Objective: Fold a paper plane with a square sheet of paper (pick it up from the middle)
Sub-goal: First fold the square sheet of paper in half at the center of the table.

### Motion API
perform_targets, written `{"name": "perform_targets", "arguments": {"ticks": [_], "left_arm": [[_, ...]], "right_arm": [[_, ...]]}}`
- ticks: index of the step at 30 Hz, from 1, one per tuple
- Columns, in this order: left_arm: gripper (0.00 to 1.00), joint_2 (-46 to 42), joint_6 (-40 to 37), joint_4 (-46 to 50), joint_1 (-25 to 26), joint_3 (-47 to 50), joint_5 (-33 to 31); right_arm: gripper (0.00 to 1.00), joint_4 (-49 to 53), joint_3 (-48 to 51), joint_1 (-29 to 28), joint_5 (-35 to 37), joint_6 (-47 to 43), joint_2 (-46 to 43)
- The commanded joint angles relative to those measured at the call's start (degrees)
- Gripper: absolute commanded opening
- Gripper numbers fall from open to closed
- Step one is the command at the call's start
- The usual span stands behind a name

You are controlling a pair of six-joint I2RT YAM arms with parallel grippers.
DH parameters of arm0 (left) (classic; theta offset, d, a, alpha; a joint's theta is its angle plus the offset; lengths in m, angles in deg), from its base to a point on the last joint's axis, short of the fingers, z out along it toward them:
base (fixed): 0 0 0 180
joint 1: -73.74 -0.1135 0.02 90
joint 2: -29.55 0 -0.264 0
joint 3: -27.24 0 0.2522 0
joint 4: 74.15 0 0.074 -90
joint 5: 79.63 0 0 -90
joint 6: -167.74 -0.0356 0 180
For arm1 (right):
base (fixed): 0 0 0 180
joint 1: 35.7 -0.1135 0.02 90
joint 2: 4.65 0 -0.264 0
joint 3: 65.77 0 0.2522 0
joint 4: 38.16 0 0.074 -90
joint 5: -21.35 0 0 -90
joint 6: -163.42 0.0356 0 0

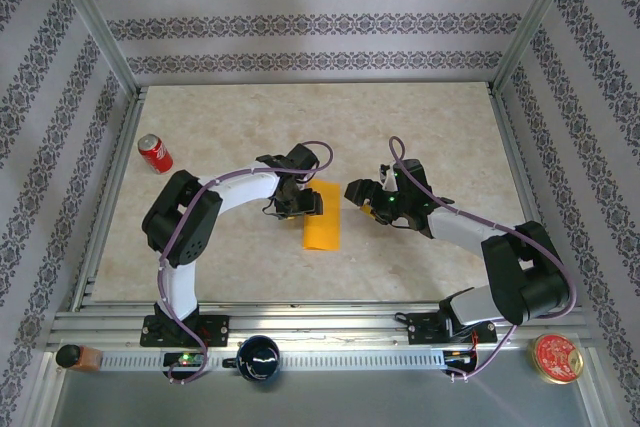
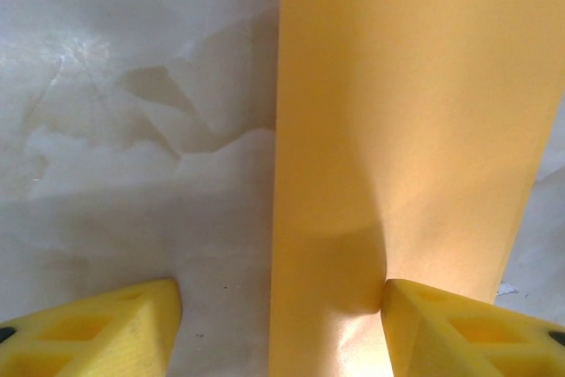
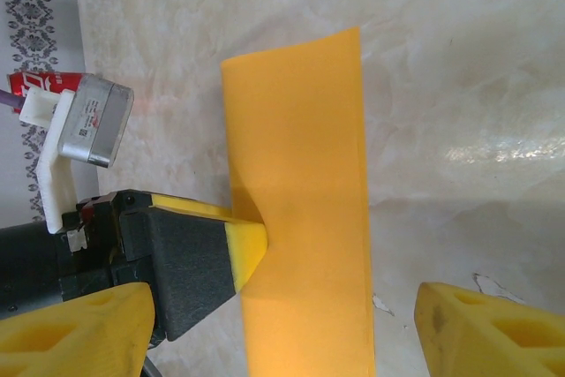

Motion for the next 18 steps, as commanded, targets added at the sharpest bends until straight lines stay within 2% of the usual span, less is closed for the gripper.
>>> {"name": "perform_targets", "arguments": {"ticks": [1, 6, 11, 18], "left_arm": [[0.63, 3.13, -1.42, -0.69, 0.85, -0.92, -2.99], [0.64, 2.97, -1.0, -0.89, 0.86, -0.95, -3.02], [0.64, 3.01, -1.04, -1.78, 0.92, -0.84, -2.37], [0.65, 3.41, -0.99, -1.47, 0.86, -0.71, -2.51]], "right_arm": [[0.78, -1.05, 0.67, -0.68, 0.53, 0.0, 0.02], [0.77, -1.07, 0.73, -0.66, 0.44, -0.1, 0.15], [0.68, -0.28, 1.34, -0.54, 1.64, -0.63, -0.74], [0.69, 1.13, 2.37, 0.55, 3.62, -0.09, -2.01]]}}
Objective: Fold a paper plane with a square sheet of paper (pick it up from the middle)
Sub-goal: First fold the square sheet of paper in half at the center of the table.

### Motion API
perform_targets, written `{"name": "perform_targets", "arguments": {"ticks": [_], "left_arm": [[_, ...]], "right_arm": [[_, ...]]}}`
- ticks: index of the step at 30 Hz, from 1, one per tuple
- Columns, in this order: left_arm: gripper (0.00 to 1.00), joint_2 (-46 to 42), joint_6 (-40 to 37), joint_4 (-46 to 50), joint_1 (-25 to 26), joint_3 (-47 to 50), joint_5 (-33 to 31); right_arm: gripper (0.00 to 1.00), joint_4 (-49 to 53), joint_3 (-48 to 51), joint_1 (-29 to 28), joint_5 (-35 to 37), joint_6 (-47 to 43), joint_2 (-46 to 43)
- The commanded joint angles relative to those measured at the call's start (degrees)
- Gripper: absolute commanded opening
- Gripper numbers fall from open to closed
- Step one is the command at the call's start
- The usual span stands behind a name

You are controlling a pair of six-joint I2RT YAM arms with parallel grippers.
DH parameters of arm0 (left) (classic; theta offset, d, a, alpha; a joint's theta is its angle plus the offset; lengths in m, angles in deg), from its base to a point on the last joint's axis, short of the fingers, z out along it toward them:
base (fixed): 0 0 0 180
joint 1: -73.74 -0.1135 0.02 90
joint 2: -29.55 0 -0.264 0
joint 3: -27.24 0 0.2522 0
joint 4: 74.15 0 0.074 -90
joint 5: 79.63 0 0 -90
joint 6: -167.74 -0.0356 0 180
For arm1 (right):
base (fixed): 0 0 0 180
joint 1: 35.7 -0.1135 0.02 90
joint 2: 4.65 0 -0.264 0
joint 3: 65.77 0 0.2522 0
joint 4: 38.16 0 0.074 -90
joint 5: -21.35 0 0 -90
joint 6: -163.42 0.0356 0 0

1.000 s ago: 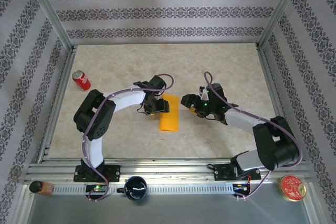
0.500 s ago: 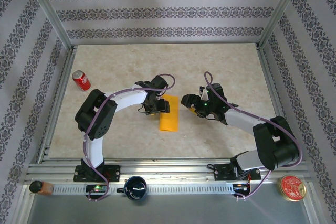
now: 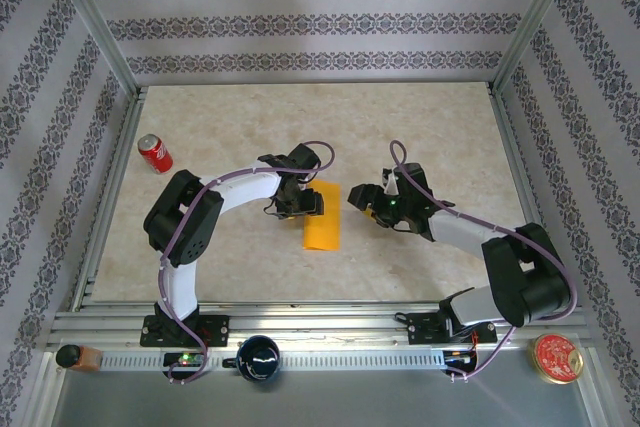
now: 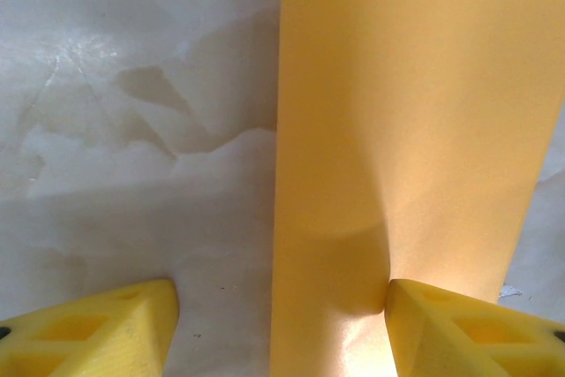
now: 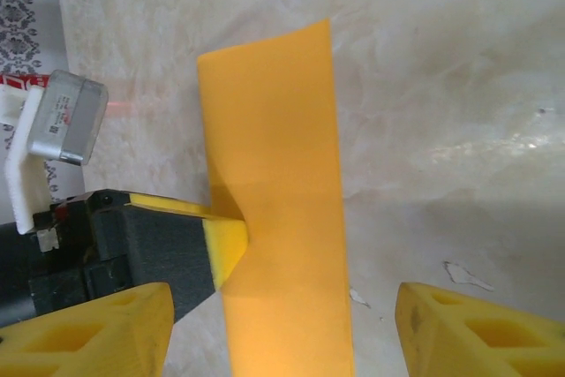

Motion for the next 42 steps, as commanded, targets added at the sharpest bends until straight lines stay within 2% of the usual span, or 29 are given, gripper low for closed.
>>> {"name": "perform_targets", "arguments": {"ticks": [1, 31, 34, 42], "left_arm": [[0.65, 3.1, -0.67, -2.24, 0.53, 0.18, -2.11], [0.65, 5.01, -1.04, -2.43, 0.53, -0.56, -1.7], [0.65, 5.05, -0.94, -2.42, 0.48, -0.38, -1.76], [0.65, 5.1, -0.71, -2.7, 0.48, -0.47, -1.58]], "right_arm": [[0.7, 0.58, 0.86, 0.68, 1.72, 0.1, -1.23], [0.74, -0.17, 1.16, 1.24, 0.67, 0.77, -0.42], [0.63, -1.0, 1.09, 1.18, -0.89, 0.28, 0.09], [0.23, -2.54, -2.01, -1.38, -3.72, -0.96, 5.86]]}}
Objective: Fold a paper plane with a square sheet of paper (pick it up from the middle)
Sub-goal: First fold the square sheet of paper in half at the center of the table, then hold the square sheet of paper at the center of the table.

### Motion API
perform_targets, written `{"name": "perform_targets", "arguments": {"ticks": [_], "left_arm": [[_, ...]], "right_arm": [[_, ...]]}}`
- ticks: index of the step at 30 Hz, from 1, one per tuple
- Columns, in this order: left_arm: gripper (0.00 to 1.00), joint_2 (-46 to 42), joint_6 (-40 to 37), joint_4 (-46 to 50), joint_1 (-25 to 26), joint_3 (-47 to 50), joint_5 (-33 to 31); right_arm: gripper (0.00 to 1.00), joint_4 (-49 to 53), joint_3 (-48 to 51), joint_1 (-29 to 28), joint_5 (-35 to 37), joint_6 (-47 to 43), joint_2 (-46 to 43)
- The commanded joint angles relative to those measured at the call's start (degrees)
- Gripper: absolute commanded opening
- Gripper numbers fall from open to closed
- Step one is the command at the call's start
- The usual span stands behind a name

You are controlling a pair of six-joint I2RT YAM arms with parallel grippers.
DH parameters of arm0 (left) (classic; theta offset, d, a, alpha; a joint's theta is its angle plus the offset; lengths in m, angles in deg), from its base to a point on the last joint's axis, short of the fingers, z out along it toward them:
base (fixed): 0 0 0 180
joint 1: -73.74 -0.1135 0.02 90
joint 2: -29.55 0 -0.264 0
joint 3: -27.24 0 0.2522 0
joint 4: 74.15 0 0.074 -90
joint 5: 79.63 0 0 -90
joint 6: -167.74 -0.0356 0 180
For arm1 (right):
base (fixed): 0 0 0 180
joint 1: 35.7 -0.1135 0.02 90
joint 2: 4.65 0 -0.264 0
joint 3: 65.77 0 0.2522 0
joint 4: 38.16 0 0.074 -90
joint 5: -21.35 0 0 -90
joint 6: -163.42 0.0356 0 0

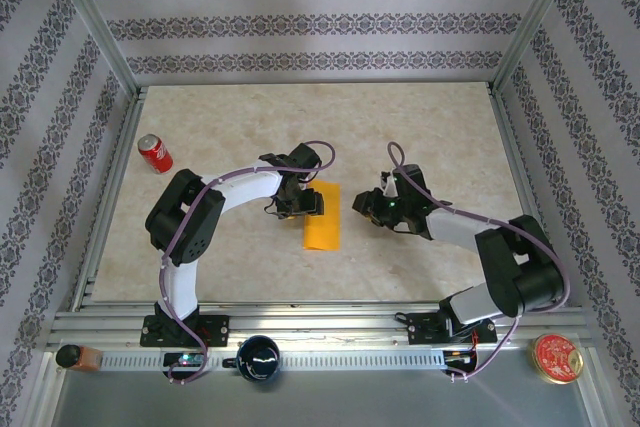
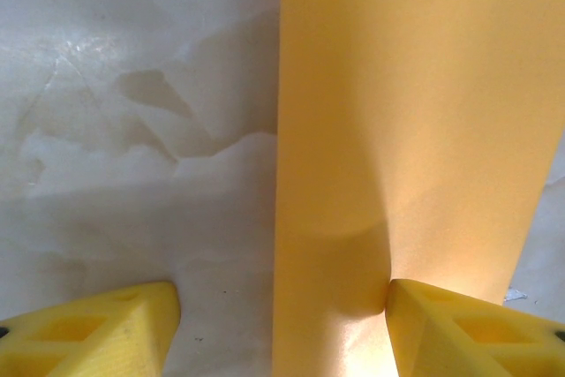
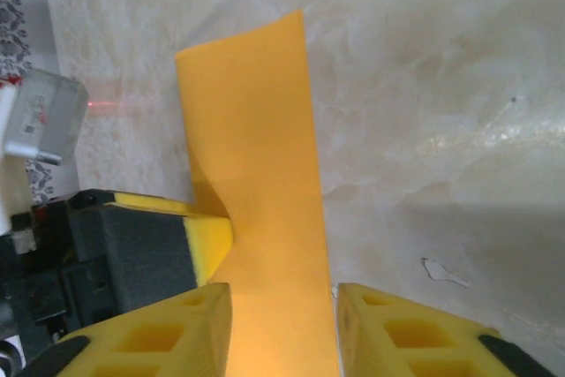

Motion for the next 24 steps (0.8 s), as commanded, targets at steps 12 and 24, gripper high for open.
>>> {"name": "perform_targets", "arguments": {"ticks": [12, 24], "left_arm": [[0.65, 4.36, -0.7, -3.33, 0.57, 0.6, -1.37], [0.65, 4.54, -0.42, -3.64, 0.58, 0.63, -0.82]], "right_arm": [[0.04, -3.82, -5.43, -4.3, -2.85, -0.41, 9.77], [0.0, 1.96, -9.64, -8.26, 2.75, -3.15, 12.49]]}}
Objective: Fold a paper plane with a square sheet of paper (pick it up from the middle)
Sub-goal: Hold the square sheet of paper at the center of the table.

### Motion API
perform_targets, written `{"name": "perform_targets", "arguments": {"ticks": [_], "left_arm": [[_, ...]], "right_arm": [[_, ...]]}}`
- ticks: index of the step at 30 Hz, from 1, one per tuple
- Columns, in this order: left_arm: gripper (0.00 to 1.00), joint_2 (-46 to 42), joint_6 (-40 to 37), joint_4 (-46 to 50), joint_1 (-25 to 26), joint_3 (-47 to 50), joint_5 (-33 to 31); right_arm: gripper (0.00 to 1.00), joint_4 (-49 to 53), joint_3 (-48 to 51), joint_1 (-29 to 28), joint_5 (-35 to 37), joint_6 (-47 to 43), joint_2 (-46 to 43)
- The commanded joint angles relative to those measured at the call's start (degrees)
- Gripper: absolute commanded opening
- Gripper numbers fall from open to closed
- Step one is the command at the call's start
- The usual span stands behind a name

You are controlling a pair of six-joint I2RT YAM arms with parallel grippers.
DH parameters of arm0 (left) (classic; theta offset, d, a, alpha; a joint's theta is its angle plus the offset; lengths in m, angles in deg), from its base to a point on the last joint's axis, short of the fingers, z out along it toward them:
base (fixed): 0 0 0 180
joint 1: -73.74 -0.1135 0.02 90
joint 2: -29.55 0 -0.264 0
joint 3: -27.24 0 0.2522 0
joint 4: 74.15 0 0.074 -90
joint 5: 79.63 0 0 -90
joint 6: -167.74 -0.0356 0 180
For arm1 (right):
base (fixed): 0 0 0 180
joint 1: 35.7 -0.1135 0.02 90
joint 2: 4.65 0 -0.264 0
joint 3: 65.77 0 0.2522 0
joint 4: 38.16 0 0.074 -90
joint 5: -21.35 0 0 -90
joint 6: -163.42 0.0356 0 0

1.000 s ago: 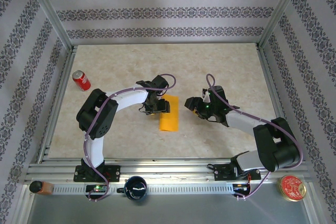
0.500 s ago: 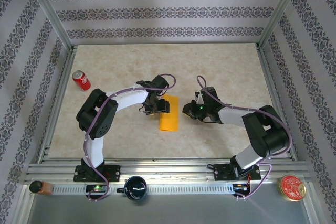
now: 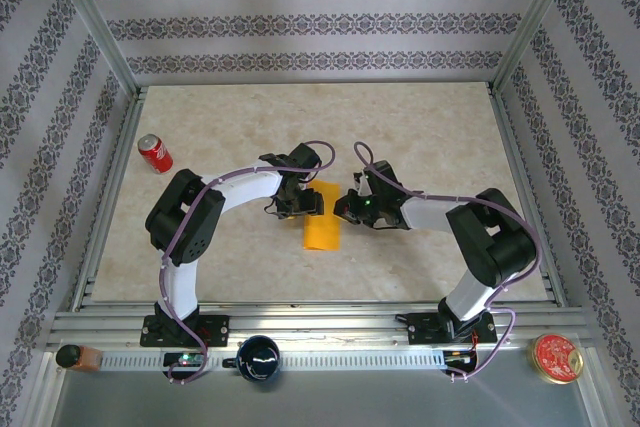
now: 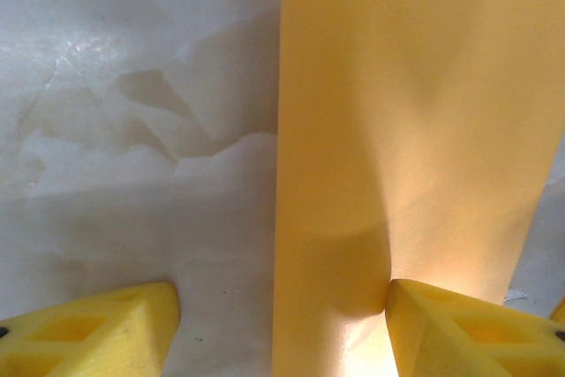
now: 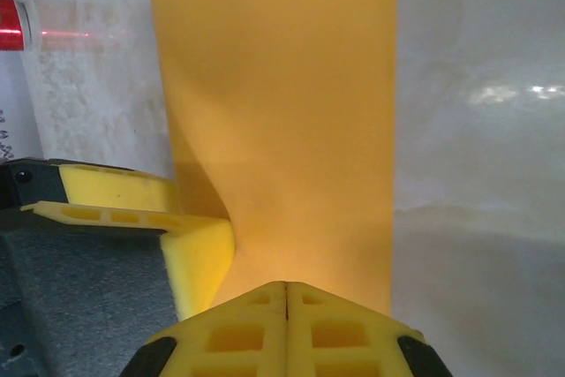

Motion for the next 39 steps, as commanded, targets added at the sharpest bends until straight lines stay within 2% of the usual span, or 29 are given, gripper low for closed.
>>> {"name": "perform_targets", "arguments": {"ticks": [1, 24, 29, 32, 39], "left_arm": [[0.65, 4.49, -0.42, -3.7, 0.57, 0.63, -0.75], [0.65, 5.11, -0.69, -4.06, 0.62, 0.89, -0.11], [0.65, 4.29, -0.03, -4.68, 0.62, 0.92, 0.42], [0.67, 2.65, 0.22, -8.24, 0.54, 2.37, 2.59], [0.72, -5.42, 3.39, -15.28, -0.06, 6.21, 4.59]], "right_arm": [[0.0, 2.42, -1.56, -0.82, 2.0, -1.9, 1.52], [0.0, 9.14, -5.93, -2.8, 4.38, -6.78, 7.13], [0.0, 16.45, -6.9, -2.38, 6.89, -12.37, 8.2], [0.0, 21.45, -8.96, -2.02, 7.7, -16.28, 9.14], [0.0, 27.93, -13.03, 0.63, 6.71, -23.55, 10.92]]}}
